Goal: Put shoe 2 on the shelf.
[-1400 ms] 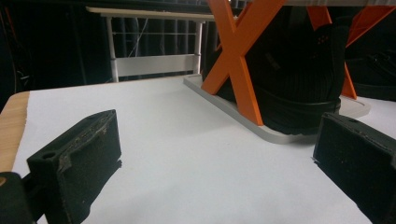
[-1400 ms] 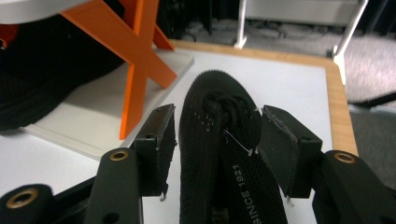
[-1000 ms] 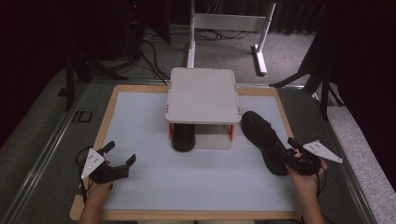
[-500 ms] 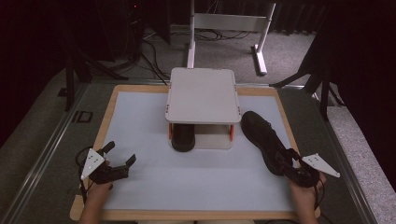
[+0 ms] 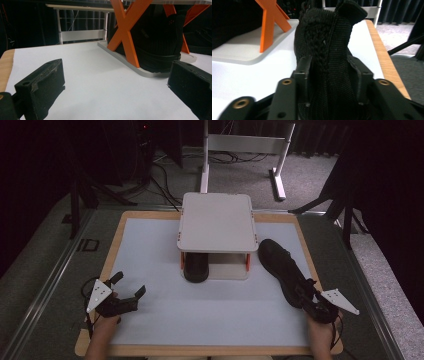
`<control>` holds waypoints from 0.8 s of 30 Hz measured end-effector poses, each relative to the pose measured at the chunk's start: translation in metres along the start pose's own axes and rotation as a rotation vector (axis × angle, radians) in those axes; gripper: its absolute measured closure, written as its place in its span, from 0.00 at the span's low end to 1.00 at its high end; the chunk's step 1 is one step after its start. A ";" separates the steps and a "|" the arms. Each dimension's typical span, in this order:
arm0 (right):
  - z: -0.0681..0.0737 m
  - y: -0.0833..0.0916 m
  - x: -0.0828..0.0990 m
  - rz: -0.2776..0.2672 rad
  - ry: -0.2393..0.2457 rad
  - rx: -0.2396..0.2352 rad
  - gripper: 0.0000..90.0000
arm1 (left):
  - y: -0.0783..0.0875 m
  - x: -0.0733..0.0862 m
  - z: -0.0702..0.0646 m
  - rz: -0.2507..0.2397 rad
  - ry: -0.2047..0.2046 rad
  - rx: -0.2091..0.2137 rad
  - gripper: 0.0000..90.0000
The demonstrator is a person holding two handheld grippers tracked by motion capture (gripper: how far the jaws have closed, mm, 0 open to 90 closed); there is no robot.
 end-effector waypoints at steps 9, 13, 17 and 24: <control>0.010 -0.004 -0.009 0.025 0.059 -0.011 0.91 | 0.000 0.000 0.001 0.003 0.008 0.002 0.01; 0.015 -0.005 -0.023 -0.011 0.089 -0.002 0.93 | 0.000 0.000 0.001 0.003 0.012 0.002 0.01; 0.018 -0.003 -0.035 -0.037 0.097 0.011 0.93 | -0.001 0.000 0.001 0.008 0.015 0.003 0.01; 0.030 0.009 -0.042 -0.042 0.131 0.015 0.93 | -0.001 0.000 0.001 0.009 0.012 0.001 0.01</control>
Point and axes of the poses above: each handheld gripper's, and its own axes: y roughly backward along the jaws, x roughly out of its underside, z roughly to its left, the point moved 3 cm from there along -y, roughly forward along the jaws, and after that the axes turned 11 degrees about y, right-handed, at the moved point
